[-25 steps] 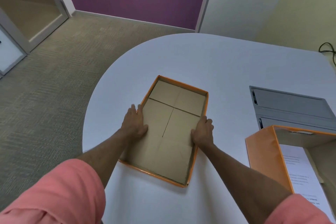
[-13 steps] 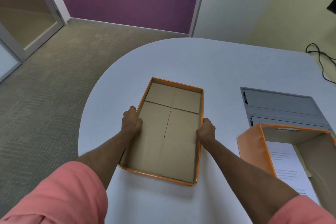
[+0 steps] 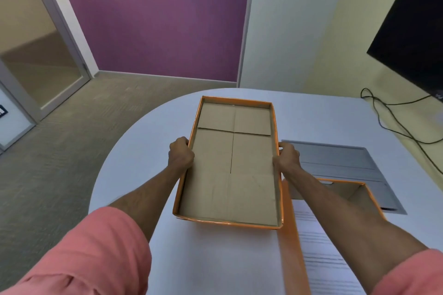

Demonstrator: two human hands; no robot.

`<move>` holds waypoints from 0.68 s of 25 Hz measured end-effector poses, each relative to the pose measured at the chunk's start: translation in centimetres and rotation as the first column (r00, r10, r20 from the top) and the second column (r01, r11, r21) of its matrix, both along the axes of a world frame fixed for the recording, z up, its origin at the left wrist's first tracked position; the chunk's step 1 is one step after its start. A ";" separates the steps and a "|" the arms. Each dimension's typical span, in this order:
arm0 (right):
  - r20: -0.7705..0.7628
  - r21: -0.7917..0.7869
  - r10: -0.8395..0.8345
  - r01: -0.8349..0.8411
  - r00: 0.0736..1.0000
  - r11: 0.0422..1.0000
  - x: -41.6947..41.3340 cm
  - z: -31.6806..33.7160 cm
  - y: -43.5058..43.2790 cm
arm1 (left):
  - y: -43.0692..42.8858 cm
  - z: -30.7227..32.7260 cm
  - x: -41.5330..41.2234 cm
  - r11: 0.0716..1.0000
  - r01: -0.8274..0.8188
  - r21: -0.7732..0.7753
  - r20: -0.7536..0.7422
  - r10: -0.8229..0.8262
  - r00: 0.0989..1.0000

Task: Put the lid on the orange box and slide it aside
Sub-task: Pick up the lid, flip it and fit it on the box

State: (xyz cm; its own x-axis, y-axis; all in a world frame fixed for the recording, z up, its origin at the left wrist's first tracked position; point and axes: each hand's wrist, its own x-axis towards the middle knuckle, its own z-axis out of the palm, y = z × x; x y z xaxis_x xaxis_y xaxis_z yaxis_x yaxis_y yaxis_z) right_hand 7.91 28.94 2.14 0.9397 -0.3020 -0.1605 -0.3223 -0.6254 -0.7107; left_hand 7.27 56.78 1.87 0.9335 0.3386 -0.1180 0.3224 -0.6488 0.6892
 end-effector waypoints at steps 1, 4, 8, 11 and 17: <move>0.012 0.003 0.006 -0.006 1.000 1.000 -0.3 0.5 -1.1 | -0.9 0.6 -0.2 1.000 0.006 -0.009 0.008 -0.006 1.000; 0.059 0.018 0.014 -0.015 0.998 1.000 -2.1 2.9 -5.9 | -5.4 2.9 -1.5 0.999 0.041 -0.024 0.050 -0.040 0.998; 0.075 0.037 0.001 -0.004 0.997 0.999 -4.9 5.1 -12.5 | -12.0 5.6 -3.4 0.996 0.092 0.007 0.085 -0.092 0.992; 0.041 0.063 -0.018 0.015 0.999 0.998 -7.2 5.0 -17.3 | -16.5 7.7 -4.8 0.984 0.165 0.061 0.112 -0.171 0.979; -0.015 0.159 -0.089 0.090 0.996 0.983 -10.9 3.4 -23.1 | -23.7 12.7 -7.1 0.941 0.286 0.181 0.215 -0.321 0.922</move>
State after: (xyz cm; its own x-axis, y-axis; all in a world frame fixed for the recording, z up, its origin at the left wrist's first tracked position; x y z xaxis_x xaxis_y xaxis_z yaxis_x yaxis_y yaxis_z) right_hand -2.94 5.83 5.53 0.9085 -0.3549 -0.2205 -0.3779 -0.4728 -0.7960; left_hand 0.21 33.08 14.58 0.9883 0.0312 0.1492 -0.0677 -0.7869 0.6134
